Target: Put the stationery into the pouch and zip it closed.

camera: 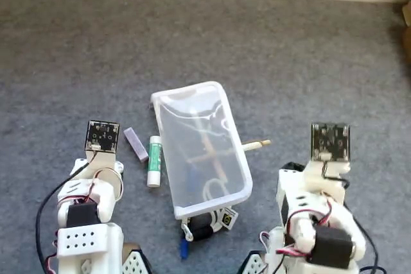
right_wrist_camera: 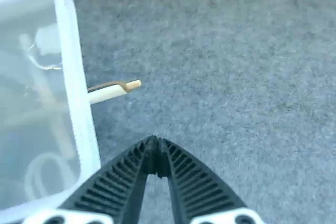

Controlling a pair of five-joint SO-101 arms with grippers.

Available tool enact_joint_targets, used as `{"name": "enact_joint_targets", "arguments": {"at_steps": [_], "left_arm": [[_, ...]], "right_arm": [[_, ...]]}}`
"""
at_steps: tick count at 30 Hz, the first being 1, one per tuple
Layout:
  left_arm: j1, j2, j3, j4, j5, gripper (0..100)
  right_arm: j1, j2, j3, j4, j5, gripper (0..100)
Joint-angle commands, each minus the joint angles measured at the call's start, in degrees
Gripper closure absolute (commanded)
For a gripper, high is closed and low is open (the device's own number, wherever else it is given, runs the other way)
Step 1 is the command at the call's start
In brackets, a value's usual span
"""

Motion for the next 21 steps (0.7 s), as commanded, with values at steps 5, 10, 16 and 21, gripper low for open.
{"name": "enact_joint_targets", "arguments": {"at_steps": [5,10,16,21], "left_arm": [[-0.22,-0.66,1.45,-1.58,-0.44,99],[-0.22,-0.66,1.45,-1.58,-0.44,99],[-0.31,-0.66,1.45,-1.58,-0.44,99],[-0.31,-0.66,1.45,-1.58,-0.44,99]], "right_arm": [[-11.47,16.92,-11.3,6.37,0.26,99.5],[-22.64,20.7,-11.12,6.46,0.26,99.5],[-32.57,26.51,-8.75,3.56,-6.33,99.5],[-37.14,32.75,-4.7,-3.74,-10.2,99.5]]}}
